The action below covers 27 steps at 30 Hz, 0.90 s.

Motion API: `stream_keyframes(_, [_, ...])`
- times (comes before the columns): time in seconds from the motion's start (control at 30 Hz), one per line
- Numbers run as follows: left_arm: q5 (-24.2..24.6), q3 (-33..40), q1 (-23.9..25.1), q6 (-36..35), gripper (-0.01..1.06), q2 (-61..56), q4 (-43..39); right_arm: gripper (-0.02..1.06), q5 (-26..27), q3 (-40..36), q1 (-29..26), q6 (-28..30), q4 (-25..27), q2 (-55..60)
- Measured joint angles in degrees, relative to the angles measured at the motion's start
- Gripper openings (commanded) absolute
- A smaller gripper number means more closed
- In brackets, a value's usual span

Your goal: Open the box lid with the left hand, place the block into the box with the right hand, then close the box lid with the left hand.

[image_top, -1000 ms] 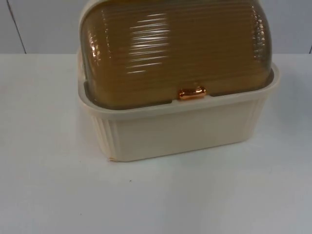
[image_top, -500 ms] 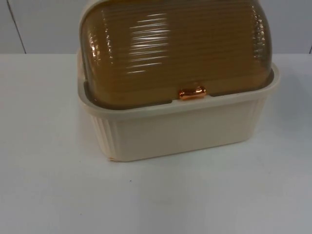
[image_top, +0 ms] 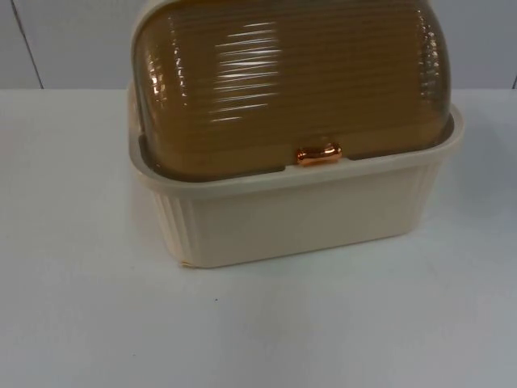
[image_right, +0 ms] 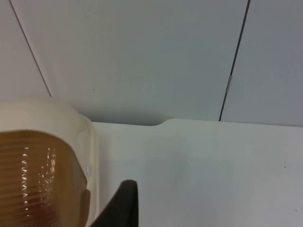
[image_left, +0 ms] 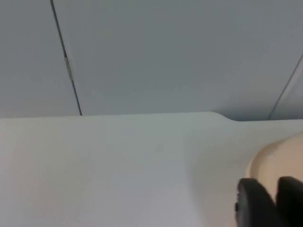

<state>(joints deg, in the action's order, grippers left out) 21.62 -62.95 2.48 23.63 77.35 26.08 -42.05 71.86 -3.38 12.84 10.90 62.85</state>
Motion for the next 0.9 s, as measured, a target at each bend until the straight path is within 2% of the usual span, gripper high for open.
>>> stream_keyframes(0.03, [-0.2, 0.0, -0.3, 0.0, 0.49, 0.0, -0.1, 1.05, 0.0, 0.0, 0.0, 0.0, 0.0, 0.0])
stream_keyframes(0.13, [-0.1, 0.0, -1.8, 0.0, 1.04, 0.0, -0.4, 1.05, 0.0, 0.0, 0.0, 0.0, 0.0, 0.0])
stream_keyframes(0.63, [1.9, 0.0, -2.9, 0.0, 1.04, -0.9, -0.8, 1.05, -0.1, 0.0, 0.0, -0.1, 0.0, 0.0])
stream_keyframes(0.9, [-0.4, 0.0, -2.9, 0.1, 1.04, -7.3, -0.7, 1.05, 0.4, 0.0, 0.0, -0.1, 0.0, 0.0])
